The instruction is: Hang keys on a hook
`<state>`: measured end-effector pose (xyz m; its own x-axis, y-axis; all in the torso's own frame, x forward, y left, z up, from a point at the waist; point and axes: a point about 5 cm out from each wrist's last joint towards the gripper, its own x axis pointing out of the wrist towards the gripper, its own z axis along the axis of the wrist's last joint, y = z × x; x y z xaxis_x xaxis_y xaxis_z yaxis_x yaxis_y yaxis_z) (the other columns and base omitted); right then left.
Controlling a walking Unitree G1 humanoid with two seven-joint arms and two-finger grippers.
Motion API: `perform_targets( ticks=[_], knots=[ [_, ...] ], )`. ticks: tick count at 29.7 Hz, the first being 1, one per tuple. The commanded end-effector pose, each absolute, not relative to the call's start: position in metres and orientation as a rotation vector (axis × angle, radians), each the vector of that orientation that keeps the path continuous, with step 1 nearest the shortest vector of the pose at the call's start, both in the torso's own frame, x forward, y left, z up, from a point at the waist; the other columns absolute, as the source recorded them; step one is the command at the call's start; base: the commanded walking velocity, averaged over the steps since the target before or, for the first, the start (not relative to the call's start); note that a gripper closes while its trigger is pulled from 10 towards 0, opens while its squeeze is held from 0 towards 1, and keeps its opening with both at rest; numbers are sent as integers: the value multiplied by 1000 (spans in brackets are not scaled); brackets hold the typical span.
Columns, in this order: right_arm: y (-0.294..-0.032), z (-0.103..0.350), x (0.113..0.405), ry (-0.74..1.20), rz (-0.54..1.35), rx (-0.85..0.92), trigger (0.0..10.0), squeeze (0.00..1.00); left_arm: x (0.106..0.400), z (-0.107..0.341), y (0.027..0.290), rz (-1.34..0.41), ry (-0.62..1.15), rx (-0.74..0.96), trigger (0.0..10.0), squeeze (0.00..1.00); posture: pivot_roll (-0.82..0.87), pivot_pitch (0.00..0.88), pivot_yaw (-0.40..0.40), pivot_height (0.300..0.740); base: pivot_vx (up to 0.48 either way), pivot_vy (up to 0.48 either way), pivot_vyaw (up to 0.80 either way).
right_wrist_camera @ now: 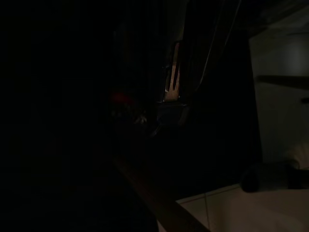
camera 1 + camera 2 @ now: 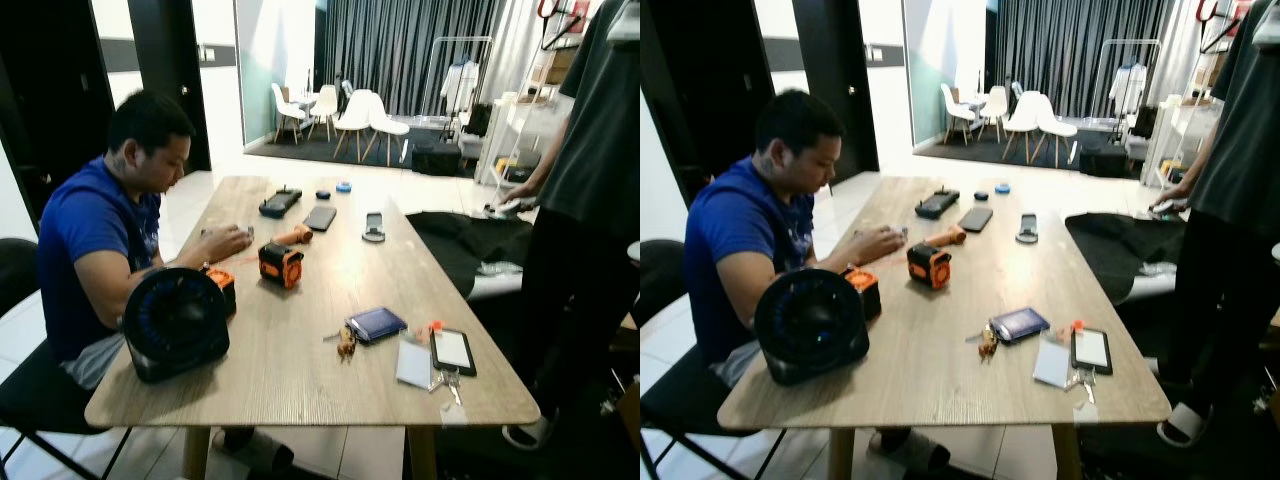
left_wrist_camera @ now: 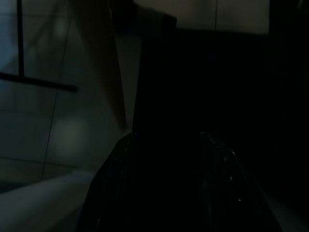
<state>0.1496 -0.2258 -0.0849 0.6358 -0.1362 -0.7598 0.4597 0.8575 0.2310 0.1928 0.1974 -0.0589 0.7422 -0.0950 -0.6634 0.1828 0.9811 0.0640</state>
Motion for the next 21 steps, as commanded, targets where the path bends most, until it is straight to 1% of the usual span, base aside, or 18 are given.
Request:
perform_targets(
  ticks=[1, 2, 5, 6, 8, 14, 21],
  knots=[
    [-221, -86, 151, 812, -354, 450, 10000, 0, 191, -61, 196, -135, 720, 104, 10000, 0, 76, 0, -7, 740, 0, 0, 0],
    [-214, -88, 150, 845, -316, 447, 10000, 0, 189, -64, 196, -132, 746, 98, 10000, 0, 76, 0, -7, 740, 0, 0, 0],
    [-206, -92, 148, 883, -279, 441, 10000, 0, 187, -68, 196, -125, 782, 95, 10000, 0, 78, 0, -8, 740, 0, 0, 0],
    [-199, -94, 147, 911, -248, 432, 10000, 0, 185, -70, 195, -128, 800, 125, 10000, 0, 78, 0, -7, 740, 0, 0, 0],
    [-196, -95, 146, 920, -244, 433, 10000, 0, 185, -71, 193, -134, 805, 130, 10000, 0, 80, 2, -4, 740, 0, 0, 0],
    [-193, -96, 146, 918, -262, 433, 10000, 0, 185, -73, 189, -136, 830, 79, 10000, 0, 85, 7, 9, 740, 0, 0, 0],
    [-191, -98, 142, 940, -251, 420, 10000, 0, 181, -74, 191, -159, 815, 138, 10000, 0, 106, 13, 25, 740, 0, 0, 0]
  ],
)
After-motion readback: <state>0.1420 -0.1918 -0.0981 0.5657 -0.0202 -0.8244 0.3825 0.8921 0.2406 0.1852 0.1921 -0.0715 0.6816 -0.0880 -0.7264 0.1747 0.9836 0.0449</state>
